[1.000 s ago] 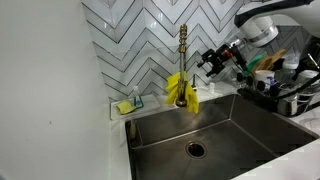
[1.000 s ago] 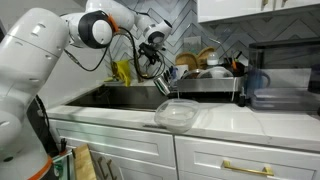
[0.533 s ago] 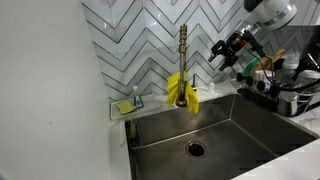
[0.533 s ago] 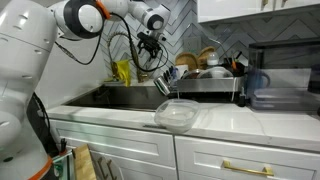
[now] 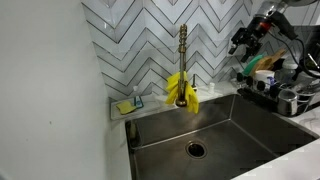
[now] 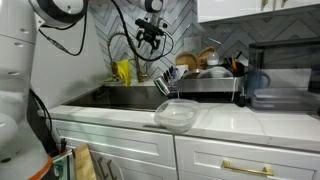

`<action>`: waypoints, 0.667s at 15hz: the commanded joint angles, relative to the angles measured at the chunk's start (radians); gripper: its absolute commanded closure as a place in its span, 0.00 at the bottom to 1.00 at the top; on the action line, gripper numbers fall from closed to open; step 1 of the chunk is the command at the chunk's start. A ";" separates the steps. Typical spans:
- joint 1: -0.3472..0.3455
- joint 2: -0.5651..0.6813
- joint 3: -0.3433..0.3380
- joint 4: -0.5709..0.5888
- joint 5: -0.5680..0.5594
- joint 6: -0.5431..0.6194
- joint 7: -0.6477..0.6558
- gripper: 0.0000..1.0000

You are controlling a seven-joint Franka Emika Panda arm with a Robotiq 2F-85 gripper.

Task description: Put the lunchbox under the running water, pour the water out of the lunchbox into the sink and then close the tap

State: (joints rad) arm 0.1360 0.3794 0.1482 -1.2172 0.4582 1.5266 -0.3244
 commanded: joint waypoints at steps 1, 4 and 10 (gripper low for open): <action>-0.046 -0.165 -0.015 -0.163 0.000 -0.032 -0.085 0.00; -0.079 -0.283 -0.029 -0.273 0.013 -0.050 -0.113 0.00; -0.102 -0.472 -0.076 -0.457 0.035 -0.030 -0.066 0.00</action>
State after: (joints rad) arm 0.0406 0.0241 0.0946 -1.5337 0.4707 1.4684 -0.4101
